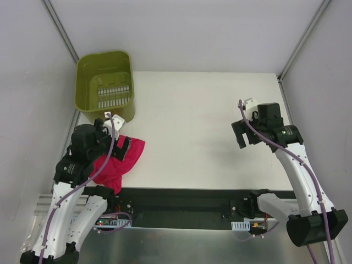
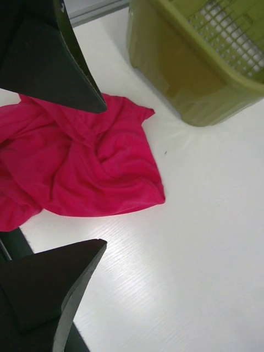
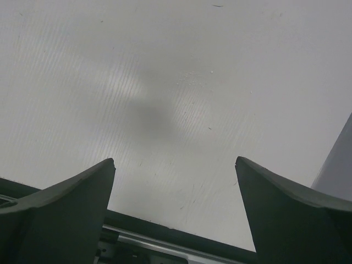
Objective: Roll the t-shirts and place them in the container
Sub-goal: Move the T-shirt to the center of the board.
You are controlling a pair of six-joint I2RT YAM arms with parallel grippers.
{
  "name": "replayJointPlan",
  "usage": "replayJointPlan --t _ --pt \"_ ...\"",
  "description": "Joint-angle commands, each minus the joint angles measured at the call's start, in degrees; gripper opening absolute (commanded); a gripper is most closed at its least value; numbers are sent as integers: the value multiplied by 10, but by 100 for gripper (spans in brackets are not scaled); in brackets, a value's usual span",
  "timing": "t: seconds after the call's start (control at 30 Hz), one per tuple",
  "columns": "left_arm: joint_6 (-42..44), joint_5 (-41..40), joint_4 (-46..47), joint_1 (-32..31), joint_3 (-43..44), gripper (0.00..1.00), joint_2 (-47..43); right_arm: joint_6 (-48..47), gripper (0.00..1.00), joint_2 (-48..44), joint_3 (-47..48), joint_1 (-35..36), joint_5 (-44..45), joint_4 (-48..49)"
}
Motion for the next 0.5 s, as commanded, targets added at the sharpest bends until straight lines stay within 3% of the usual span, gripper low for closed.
replayJointPlan --t 0.0,0.07,0.2,0.47 --pt "53 23 -96 7 3 99 56 -2 96 21 30 4 -40 -25" --pt "73 60 -112 7 9 99 100 -37 96 33 50 4 -124 -41" --pt "90 87 -109 2 14 93 171 -67 96 57 60 14 -127 -46" --pt "89 -6 -66 -58 43 85 339 -63 96 49 50 14 -130 -30"
